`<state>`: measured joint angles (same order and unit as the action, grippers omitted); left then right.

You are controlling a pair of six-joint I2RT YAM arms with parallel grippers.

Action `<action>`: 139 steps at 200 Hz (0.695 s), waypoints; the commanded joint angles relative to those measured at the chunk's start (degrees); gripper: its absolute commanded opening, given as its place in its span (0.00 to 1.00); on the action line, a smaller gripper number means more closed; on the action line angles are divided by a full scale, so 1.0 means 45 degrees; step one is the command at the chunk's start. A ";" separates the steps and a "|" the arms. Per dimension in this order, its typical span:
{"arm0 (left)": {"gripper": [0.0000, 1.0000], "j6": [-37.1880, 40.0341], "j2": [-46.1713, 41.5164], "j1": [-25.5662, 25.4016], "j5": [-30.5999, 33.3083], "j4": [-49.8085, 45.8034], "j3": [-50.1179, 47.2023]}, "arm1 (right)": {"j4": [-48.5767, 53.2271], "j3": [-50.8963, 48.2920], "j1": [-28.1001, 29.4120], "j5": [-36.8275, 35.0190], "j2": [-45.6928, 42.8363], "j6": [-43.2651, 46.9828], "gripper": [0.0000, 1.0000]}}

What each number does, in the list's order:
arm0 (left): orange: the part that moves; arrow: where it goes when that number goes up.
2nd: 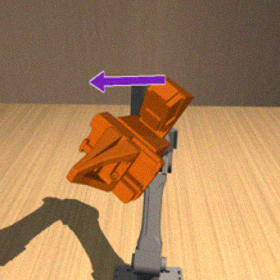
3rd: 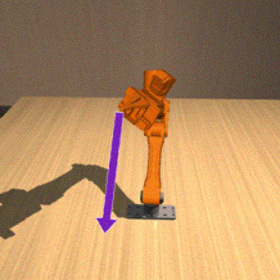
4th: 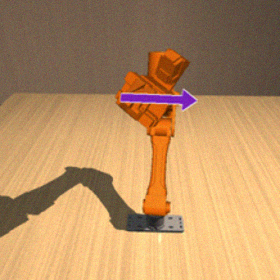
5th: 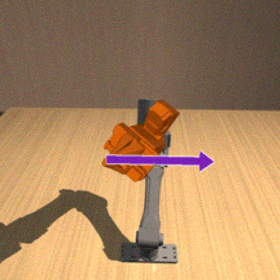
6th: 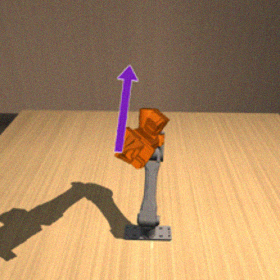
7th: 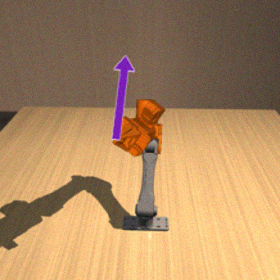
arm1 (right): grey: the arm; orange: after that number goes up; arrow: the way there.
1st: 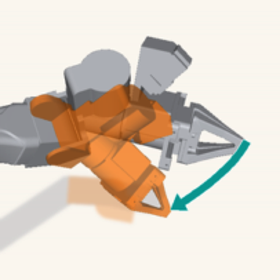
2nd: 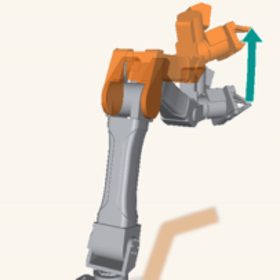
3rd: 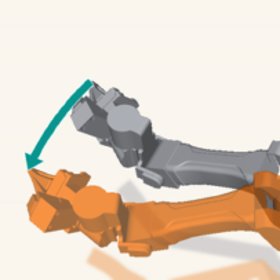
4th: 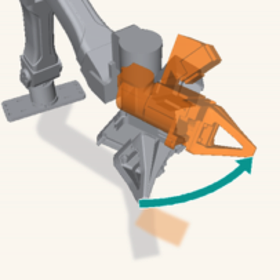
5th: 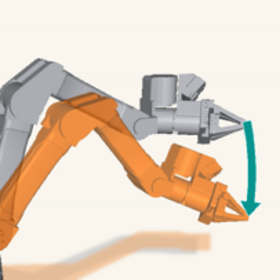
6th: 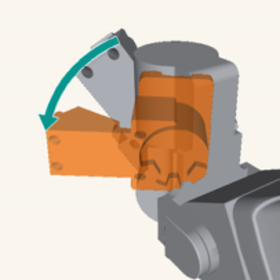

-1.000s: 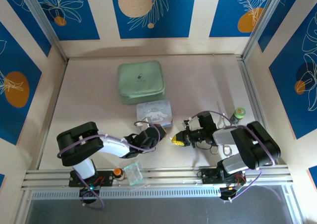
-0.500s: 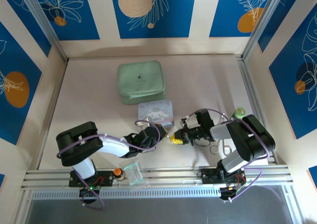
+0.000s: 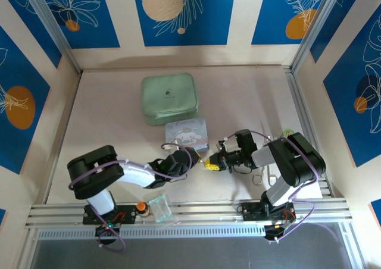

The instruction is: Unlock a padlock with a key

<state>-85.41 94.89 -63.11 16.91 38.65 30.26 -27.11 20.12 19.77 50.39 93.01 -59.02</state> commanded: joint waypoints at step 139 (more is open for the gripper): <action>0.00 -0.1260 0.1310 -0.0457 -0.3513 0.2135 0.0492 | -0.4515 0.0529 0.0036 -0.0032 0.1444 -0.1429 0.00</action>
<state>-86.48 98.17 -62.24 15.86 47.13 30.28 -40.10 21.04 17.87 54.65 99.68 -62.87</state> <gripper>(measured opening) 0.124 0.048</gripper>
